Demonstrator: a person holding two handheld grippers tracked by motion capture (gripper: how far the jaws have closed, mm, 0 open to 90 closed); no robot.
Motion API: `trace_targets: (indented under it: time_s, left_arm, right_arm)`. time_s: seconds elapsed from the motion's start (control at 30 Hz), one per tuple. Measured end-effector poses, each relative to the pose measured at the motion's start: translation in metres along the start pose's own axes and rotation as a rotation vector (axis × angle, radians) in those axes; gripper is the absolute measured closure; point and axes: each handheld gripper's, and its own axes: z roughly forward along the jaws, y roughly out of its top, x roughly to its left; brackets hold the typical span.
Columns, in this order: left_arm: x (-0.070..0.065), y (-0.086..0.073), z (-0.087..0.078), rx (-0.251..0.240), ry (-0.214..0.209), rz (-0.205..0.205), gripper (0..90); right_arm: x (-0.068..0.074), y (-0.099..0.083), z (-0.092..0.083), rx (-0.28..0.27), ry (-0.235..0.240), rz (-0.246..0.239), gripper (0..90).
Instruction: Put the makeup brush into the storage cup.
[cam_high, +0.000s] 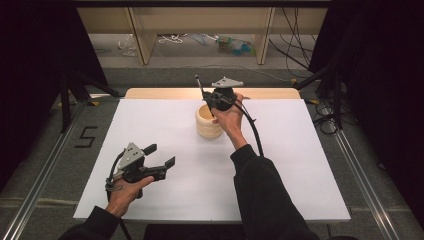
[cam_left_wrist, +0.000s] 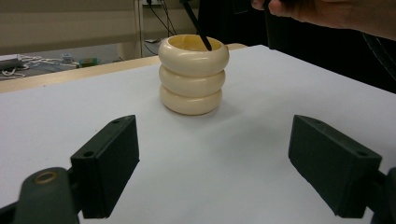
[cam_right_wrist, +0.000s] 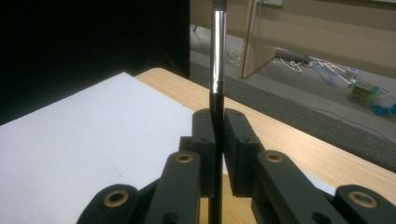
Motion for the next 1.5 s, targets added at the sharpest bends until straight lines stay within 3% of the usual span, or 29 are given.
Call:
trace_targets:
  time_s: [0.13,0.17,0.23,0.83,1.33,1.5]
  left_arm:
    - [-0.002,-0.001,0.0,0.003,-0.01,-0.027,16.0]
    - [0.0,0.0,0.0,-0.001,-0.002,-0.001,16.0]
    - [0.001,0.0,0.0,-0.001,0.0,0.009,16.0]
    - [0.001,0.001,0.0,-0.003,0.007,0.018,16.0]
    - [0.0,0.0,0.0,-0.001,0.007,0.001,16.0]
    - [0.001,0.0,0.0,-0.001,0.003,0.019,16.0]
  right_arm:
    - [-0.001,-0.002,0.002,0.007,0.004,0.004,83.7]
    - [-0.001,-0.002,0.002,0.008,-0.001,0.001,83.7]
    - [0.0,-0.003,0.003,0.016,0.008,0.004,83.7]
    - [-0.001,-0.013,0.006,0.058,-0.022,0.01,83.7]
    - [-0.005,-0.022,0.005,0.107,-0.031,0.029,83.6]
    - [-0.006,-0.024,0.006,0.123,-0.03,0.041,83.3]
